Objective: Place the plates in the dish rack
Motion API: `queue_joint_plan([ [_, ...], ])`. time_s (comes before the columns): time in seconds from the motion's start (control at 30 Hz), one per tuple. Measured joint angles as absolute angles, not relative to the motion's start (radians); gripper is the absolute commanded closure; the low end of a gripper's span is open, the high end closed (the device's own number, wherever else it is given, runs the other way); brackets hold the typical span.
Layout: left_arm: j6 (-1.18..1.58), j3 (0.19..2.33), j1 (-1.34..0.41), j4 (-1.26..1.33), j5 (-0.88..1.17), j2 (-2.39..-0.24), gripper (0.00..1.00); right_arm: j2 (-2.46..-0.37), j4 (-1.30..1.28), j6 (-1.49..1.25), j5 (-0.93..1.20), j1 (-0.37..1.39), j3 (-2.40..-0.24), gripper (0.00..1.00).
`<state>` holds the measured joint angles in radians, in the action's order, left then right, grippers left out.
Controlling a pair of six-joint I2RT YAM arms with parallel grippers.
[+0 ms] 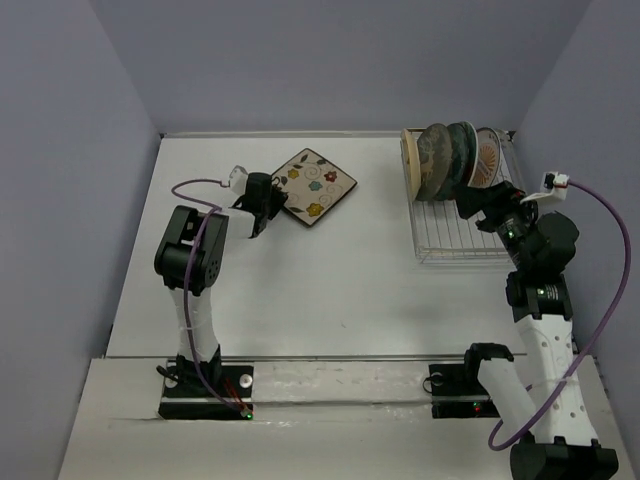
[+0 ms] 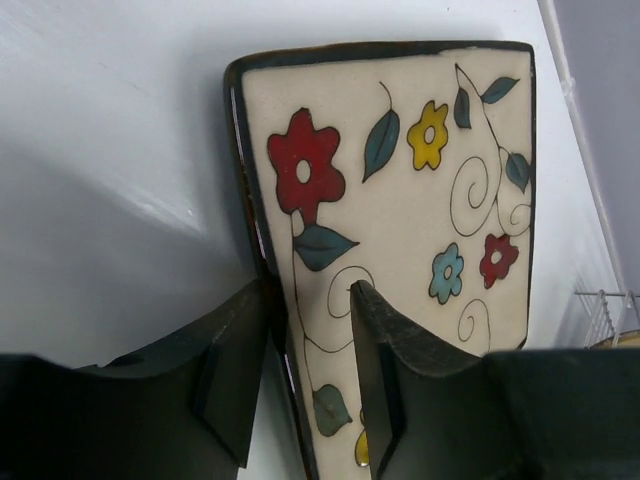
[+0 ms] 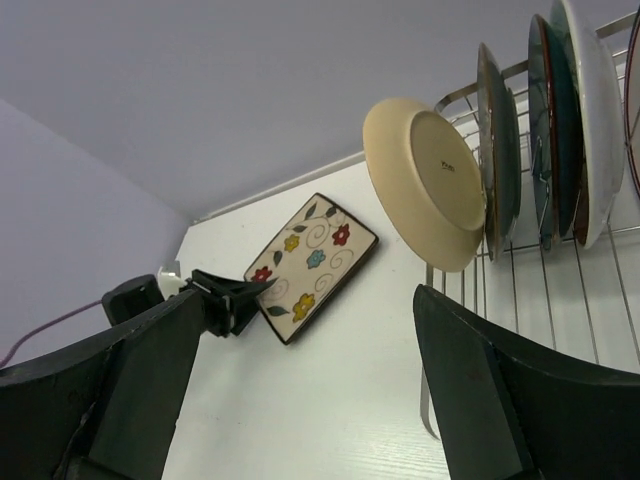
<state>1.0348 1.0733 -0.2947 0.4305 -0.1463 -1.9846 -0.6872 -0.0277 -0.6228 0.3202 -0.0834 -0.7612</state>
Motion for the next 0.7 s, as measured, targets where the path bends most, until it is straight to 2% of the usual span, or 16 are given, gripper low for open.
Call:
queue_joint_plan([
  [0.1,1.084,1.058,-0.294,0.507,-0.127,-2.014,0.6,-0.687,-0.015,-0.63,0.345,-0.083,-0.754,0.1],
  [0.27,1.162,0.989,-0.298,0.633,-0.125,-2.021,0.94,-0.685,0.019,-0.654,0.379,-0.078,-0.74,0.1],
  [0.47,1.214,0.934,-0.295,0.736,-0.125,-2.021,0.94,-0.703,0.035,-0.658,0.404,-0.001,-0.731,0.1],
  [0.6,1.219,0.793,-0.273,0.855,-0.088,-1.973,0.94,-0.788,0.035,-0.622,0.37,0.204,-0.741,0.1],
  [0.7,1.204,0.652,-0.224,0.904,-0.028,-1.887,0.94,-0.939,0.035,-0.582,0.317,0.393,-0.797,0.1],
])
